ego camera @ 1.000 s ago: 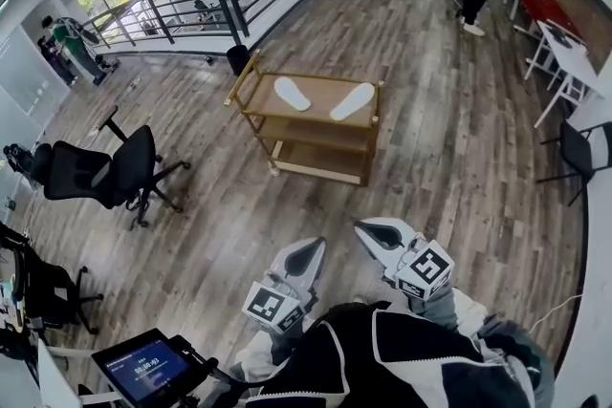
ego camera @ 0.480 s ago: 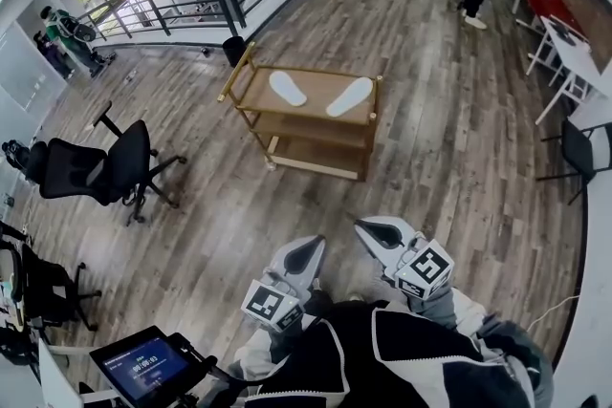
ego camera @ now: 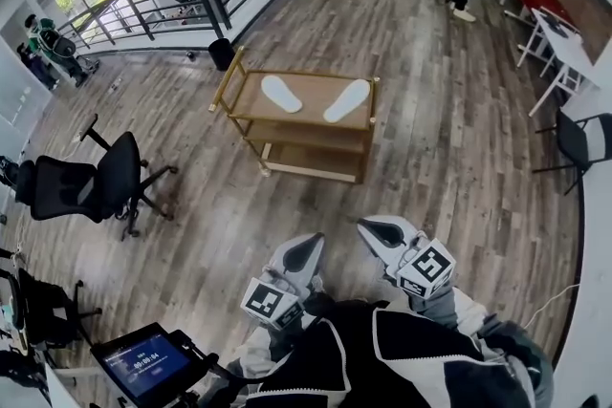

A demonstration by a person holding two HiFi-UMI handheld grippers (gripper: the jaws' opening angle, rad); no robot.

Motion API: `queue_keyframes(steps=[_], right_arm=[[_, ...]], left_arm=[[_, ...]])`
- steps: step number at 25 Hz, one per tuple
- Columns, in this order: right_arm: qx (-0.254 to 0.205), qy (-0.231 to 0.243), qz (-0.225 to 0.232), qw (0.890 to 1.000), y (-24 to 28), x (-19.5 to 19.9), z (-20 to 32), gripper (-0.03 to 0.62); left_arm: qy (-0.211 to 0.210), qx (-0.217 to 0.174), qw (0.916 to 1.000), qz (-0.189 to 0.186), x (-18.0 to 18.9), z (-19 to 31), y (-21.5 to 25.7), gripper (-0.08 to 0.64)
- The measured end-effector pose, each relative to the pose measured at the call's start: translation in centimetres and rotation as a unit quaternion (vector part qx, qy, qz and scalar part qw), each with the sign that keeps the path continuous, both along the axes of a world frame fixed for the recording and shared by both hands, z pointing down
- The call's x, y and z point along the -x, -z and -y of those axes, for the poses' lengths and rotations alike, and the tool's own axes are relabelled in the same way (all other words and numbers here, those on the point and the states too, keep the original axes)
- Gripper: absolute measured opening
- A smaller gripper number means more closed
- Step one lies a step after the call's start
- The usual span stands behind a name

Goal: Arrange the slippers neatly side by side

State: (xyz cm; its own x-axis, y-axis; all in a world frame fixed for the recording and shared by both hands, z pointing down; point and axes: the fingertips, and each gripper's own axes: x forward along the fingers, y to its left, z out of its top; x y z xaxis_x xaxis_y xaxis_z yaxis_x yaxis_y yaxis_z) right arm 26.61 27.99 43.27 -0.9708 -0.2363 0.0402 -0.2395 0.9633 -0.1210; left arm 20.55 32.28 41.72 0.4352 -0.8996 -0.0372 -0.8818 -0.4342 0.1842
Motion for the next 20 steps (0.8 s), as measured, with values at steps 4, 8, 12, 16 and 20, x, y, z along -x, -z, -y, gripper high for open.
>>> queue_keyframes(steps=[4,8,12,16,20], right_arm=[[0.000,-0.007,-0.001,1.000,0.1,4.0,1.9,0.005],[-0.011,-0.012,0.005,1.000,1.1,8.6,4.2,0.005],[-0.024,-0.021,0.010,0.999,2.0,12.6,6.1,0.005],[-0.025,-0.017,0.003,1.000,1.4,16.5,6.2,0.005],[-0.022,-0.009,-0.013,1.000,0.7,19.0,6.6,0.005]], left_arm=[[-0.014,-0.001,0.9999,0.001,3.9,2.3,0.2,0.018],[-0.026,-0.014,0.9995,0.011,8.2,4.6,1.3,0.018],[-0.034,-0.034,0.9988,0.008,12.2,6.1,2.1,0.018],[-0.041,-0.028,0.9988,0.007,15.6,6.9,1.3,0.018],[-0.045,-0.028,0.9986,-0.007,18.0,7.9,0.7,0.018]])
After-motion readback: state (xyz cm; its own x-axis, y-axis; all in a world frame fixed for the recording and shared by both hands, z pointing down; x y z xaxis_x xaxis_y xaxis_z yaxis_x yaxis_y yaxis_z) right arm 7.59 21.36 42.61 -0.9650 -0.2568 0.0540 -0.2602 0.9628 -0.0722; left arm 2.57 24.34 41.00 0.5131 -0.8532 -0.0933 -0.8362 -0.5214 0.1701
